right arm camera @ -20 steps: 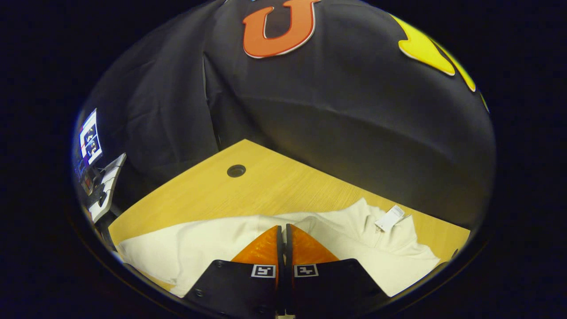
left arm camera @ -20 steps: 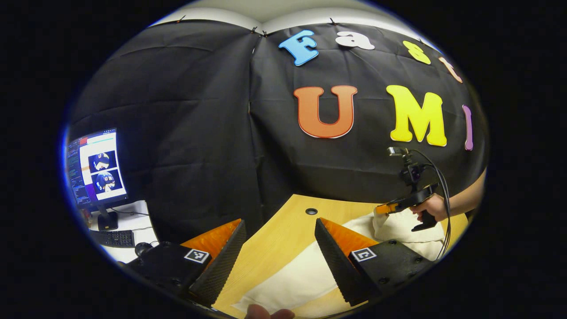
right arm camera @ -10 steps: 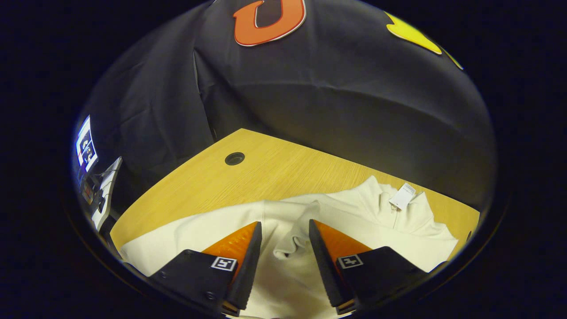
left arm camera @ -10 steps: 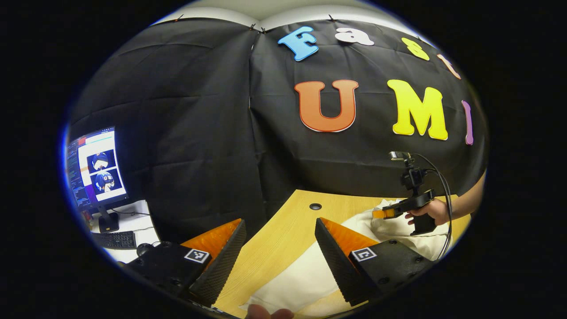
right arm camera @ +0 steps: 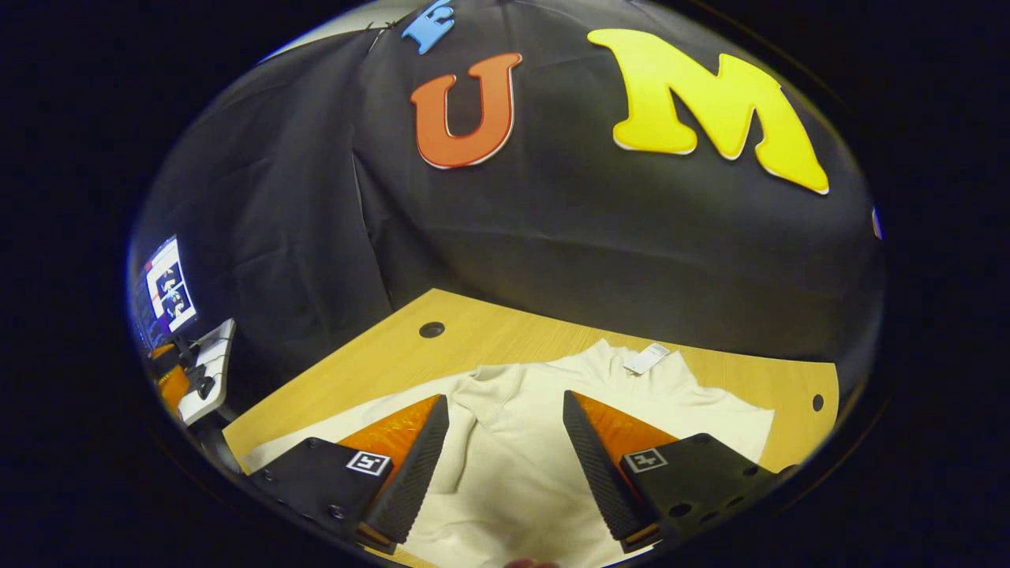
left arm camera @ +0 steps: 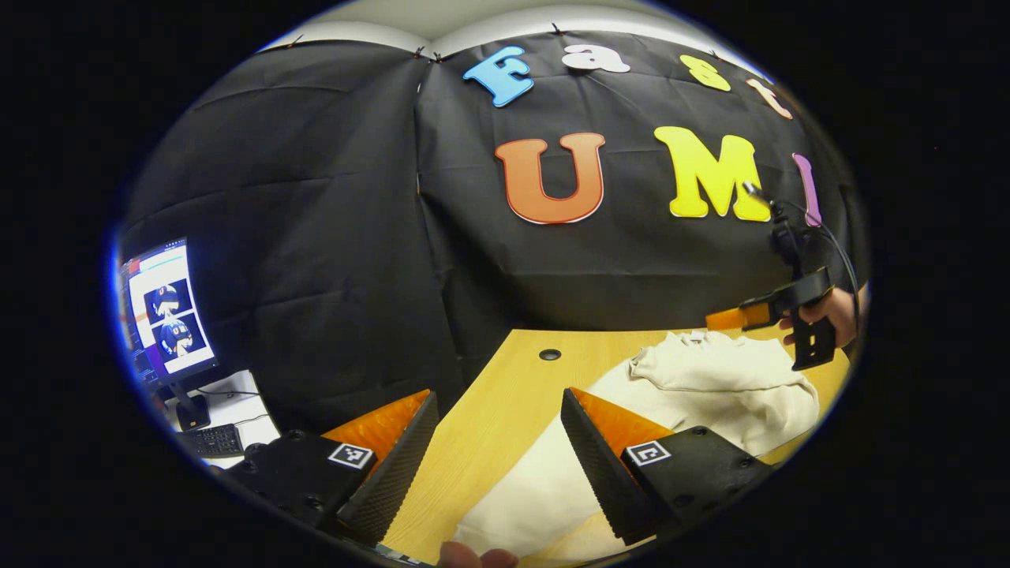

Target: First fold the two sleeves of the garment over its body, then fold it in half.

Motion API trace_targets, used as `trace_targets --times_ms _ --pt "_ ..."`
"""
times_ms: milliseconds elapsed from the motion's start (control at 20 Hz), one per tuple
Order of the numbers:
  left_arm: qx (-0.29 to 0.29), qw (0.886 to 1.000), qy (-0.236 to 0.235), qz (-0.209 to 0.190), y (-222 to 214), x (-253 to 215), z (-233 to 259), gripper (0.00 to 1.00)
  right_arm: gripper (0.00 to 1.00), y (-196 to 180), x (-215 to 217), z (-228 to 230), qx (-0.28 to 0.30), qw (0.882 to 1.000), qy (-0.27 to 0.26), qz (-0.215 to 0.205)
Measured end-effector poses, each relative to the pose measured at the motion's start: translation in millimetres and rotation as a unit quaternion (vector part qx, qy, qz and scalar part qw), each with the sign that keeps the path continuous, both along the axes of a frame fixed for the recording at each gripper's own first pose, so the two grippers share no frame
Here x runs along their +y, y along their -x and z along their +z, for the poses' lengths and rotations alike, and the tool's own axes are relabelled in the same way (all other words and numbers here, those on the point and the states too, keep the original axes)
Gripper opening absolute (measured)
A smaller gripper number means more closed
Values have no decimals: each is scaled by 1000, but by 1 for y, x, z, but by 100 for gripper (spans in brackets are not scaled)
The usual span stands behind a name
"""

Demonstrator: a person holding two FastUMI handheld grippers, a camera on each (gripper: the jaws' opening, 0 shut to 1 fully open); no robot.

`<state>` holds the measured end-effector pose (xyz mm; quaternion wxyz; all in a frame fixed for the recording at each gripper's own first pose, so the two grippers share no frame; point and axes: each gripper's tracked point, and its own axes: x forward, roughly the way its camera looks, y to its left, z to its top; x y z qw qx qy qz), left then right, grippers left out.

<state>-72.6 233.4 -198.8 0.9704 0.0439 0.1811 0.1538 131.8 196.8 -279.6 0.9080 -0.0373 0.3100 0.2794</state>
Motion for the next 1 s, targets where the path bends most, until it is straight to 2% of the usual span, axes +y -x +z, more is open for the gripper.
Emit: trace_targets --times_ms 100,250,450,650,850,1000 --pt "8 1000 -6 -4 14 1 -10 100 96 20 -14 21 -20 1000 -2 4" --pt "43 999 -15 -19 38 1 -38 100 94 51 -34 45 -28 999 -1 21" --pt "107 993 -16 -47 72 -2 -85 100 96 75 -66 63 -33 999 5 18" --pt "169 985 7 -45 104 5 -138 100 96 92 -91 59 -31 999 33 16" --pt "204 977 21 -53 116 14 -171 100 94 102 -94 56 -10 1000 24 3" --pt "230 970 33 -65 123 19 -191 100 96 108 -89 57 -8 1000 23 6"
